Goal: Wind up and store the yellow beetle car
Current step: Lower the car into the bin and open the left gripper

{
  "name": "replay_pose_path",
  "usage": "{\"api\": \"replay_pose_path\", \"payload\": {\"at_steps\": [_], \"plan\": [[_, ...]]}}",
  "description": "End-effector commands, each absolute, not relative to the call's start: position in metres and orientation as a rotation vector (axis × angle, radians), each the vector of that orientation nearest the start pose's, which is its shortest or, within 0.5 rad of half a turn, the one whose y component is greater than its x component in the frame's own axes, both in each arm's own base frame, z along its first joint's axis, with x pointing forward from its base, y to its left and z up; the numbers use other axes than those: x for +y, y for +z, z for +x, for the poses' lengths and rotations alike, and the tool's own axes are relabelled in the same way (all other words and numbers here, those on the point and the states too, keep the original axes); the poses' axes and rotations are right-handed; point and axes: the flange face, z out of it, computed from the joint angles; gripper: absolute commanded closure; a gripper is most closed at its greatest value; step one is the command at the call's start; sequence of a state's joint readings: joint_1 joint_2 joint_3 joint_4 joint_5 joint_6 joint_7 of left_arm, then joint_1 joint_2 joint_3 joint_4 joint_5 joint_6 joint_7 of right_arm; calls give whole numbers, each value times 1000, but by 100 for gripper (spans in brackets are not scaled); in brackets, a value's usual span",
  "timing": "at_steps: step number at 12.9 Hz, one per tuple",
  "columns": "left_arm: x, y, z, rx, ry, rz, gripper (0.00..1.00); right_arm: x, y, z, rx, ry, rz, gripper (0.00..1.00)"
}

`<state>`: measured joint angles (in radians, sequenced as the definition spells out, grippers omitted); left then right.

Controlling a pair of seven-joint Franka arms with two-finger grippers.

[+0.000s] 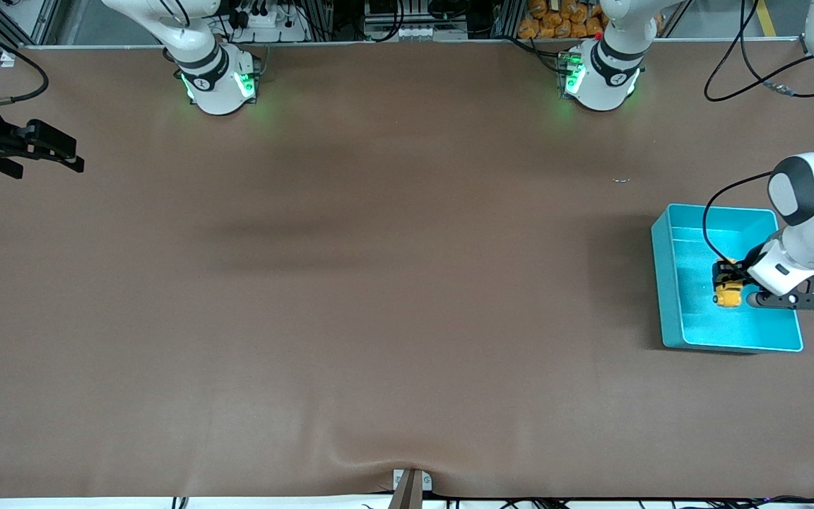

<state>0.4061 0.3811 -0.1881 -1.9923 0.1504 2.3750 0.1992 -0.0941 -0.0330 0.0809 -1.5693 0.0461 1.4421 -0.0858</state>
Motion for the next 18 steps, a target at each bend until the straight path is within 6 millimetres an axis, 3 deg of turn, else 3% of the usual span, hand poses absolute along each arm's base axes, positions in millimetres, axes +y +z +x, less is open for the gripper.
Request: {"api": "replay_pose_path", "payload": {"at_steps": [1, 9, 16, 18], "plan": [[135, 270, 591, 154, -40, -3095, 100, -2, 634, 526, -121, 143, -3072, 0], [130, 236, 568, 177, -105, -3088, 100, -1, 633, 526, -121, 146, -3071, 0], [161, 215, 562, 151, -87, -3073, 100, -2, 633, 527, -118, 132, -3072, 0], [161, 214, 562, 168, -82, -3065, 100, -3, 633, 528, -115, 127, -3073, 0]]}}
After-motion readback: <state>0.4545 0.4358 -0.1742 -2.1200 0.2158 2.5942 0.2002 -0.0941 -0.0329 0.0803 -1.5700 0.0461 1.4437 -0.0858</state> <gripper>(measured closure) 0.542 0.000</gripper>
